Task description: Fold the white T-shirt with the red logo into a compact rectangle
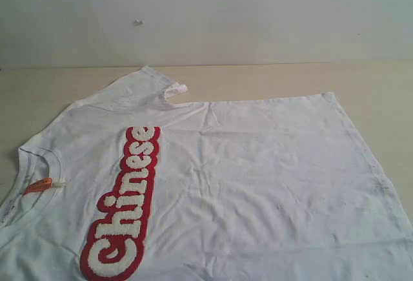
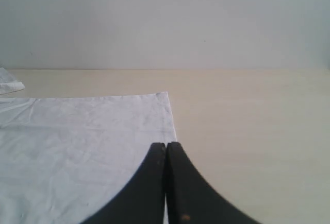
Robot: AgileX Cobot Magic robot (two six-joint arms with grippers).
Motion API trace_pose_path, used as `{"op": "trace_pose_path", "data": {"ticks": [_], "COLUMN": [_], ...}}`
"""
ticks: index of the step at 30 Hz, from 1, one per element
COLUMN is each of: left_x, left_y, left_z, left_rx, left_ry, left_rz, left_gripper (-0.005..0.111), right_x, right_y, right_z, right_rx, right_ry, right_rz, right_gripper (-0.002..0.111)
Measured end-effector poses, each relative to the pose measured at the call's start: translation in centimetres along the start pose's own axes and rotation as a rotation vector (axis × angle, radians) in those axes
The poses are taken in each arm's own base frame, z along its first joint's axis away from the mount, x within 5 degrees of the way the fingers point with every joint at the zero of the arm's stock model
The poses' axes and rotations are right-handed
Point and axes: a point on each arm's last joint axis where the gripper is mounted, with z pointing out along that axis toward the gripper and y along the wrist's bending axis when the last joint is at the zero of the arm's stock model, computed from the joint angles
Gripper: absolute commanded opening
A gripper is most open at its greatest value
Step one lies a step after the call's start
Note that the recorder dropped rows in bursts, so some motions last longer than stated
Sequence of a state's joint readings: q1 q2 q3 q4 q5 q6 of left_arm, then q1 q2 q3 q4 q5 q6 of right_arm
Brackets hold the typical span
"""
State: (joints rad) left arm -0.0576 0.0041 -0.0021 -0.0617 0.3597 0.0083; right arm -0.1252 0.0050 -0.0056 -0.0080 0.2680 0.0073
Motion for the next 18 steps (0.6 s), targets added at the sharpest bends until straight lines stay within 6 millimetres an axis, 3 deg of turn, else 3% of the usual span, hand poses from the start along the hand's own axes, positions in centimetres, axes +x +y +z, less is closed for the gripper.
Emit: {"op": "trace_pose_path", "data": {"ticks": [4, 11, 15, 18], "left_x": [-0.2, -2.6, -4.1, -5.3], "left_y": [0.1, 0.0, 0.0, 0.0], "left_z": [0.0, -0.4, -1.0, -1.8], "left_rx": [-0.011, -0.018, -0.002, 0.062], "left_ry": [-0.027, -0.303, -0.478, -0.639], "left_rz": [0.091, 0.092, 0.0, -0.19], "left_gripper": [0.0, 0.0, 0.0, 0.0], "right_x": [-0.5, -2.8, -4.0, -4.9], "right_y": [-0.1, 0.0, 0.1, 0.2], "right_z": [0.0, -0.4, -0.9, -1.5], "right_rx": [0.013, 0.004, -0.032, -0.084], "right_ry": [-0.054, -0.311, -0.455, -0.57], "right_rz": [-0.056, -0.057, 0.067, 0.194], "right_gripper": [0.0, 0.0, 0.0, 0.0]}}
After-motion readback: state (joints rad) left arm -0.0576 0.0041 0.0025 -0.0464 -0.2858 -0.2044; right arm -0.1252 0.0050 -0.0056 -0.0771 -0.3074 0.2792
